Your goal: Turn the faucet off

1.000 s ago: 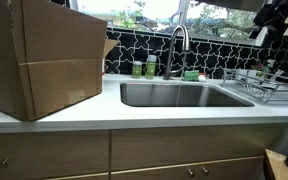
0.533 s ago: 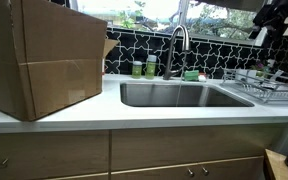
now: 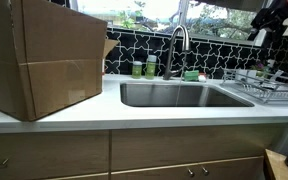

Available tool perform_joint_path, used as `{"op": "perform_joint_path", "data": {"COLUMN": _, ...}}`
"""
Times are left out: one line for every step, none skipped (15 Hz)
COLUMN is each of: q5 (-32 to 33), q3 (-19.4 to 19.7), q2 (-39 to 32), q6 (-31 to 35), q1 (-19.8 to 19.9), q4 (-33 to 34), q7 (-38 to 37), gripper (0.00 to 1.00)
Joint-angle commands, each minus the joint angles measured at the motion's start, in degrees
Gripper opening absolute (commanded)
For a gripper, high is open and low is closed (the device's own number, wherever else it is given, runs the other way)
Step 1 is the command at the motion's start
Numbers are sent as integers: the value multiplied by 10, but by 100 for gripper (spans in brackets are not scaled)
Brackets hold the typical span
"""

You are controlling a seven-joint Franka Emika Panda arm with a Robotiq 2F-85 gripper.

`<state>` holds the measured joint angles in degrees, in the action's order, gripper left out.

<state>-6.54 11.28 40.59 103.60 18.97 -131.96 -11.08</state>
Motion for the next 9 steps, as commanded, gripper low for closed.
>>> {"op": "perform_joint_path", "data": {"q5": 31, "q3": 44, "q2": -59, "q6": 51, "q1": 26, "q4": 42, "q7": 8, "gripper": 100}}
{"op": "perform_joint_path", "data": {"q5": 32, "q3": 62, "q2": -82, "q6": 74, "q1": 34, "q4": 59, "q7": 7, "gripper": 100}}
{"op": "perform_joint_path", "data": {"q5": 23, "q3": 79, "q2": -102, "q6": 101, "q1": 38, "q4": 72, "q7": 6, "gripper": 100}}
{"op": "perform_joint_path", "data": {"q5": 11, "q3": 97, "q2": -128, "q6": 127, "q1": 38, "q4": 92, "q7": 8, "gripper": 100}}
{"op": "perform_joint_path", "data": {"q5": 1, "q3": 109, "q2": -153, "q6": 149, "q1": 39, "q4": 111, "q7": 4, "gripper": 100}}
{"op": "perform_joint_path", "data": {"q5": -13, "q3": 123, "q2": -180, "q6": 162, "q1": 34, "q4": 133, "q7": 7, "gripper": 100}}
{"op": "perform_joint_path", "data": {"q5": -22, "q3": 133, "q2": -204, "q6": 174, "q1": 32, "q4": 151, "q7": 6, "gripper": 100}}
{"op": "perform_joint_path", "data": {"q5": -34, "q3": 140, "q2": -227, "q6": 179, "q1": 29, "q4": 170, "q7": 6, "gripper": 100}}
{"op": "perform_joint_path", "data": {"q5": -47, "q3": 146, "q2": -250, "q6": 179, "q1": 25, "q4": 191, "q7": 10, "gripper": 100}}
